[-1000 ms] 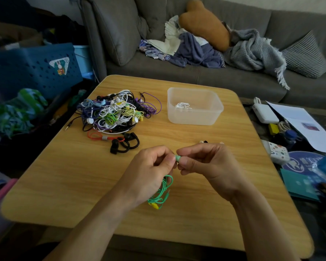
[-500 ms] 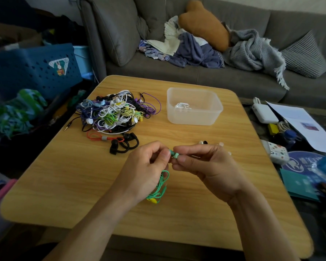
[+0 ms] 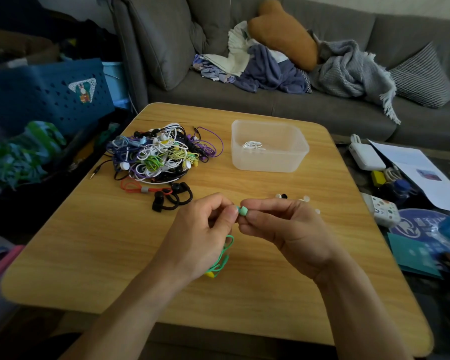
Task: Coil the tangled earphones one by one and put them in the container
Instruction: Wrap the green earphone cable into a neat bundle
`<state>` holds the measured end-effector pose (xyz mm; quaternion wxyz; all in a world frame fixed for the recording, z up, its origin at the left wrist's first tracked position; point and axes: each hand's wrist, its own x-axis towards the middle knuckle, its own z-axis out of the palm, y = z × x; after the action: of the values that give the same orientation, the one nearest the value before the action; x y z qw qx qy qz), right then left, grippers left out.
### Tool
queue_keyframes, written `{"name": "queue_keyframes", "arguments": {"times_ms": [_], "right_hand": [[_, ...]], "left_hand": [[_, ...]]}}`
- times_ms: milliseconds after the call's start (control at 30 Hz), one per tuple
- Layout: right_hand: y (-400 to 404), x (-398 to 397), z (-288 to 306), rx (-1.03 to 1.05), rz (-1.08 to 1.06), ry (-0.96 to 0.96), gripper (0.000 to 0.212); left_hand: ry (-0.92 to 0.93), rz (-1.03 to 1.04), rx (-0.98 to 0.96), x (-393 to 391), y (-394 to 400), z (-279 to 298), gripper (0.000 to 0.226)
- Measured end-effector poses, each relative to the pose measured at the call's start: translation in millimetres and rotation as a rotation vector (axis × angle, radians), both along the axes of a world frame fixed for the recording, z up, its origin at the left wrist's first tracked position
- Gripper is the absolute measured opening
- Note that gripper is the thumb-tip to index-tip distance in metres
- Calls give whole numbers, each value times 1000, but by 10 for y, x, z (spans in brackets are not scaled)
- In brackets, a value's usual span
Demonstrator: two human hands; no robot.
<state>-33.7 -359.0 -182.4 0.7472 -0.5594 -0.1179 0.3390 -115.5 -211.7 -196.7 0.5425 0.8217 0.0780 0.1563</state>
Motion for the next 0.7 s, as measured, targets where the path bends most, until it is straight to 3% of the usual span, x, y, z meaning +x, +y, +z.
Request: {"name": "queue_keyframes", "arguments": {"times_ms": [533,700], "right_hand": [[45,-56,7,-71,-78,-54,25],[96,-89,-5,-85,-128,-70,11]], "left_hand": [[-40,32,91,6,5,-29,25],[-33,33,93,5,10,-38,25]]}}
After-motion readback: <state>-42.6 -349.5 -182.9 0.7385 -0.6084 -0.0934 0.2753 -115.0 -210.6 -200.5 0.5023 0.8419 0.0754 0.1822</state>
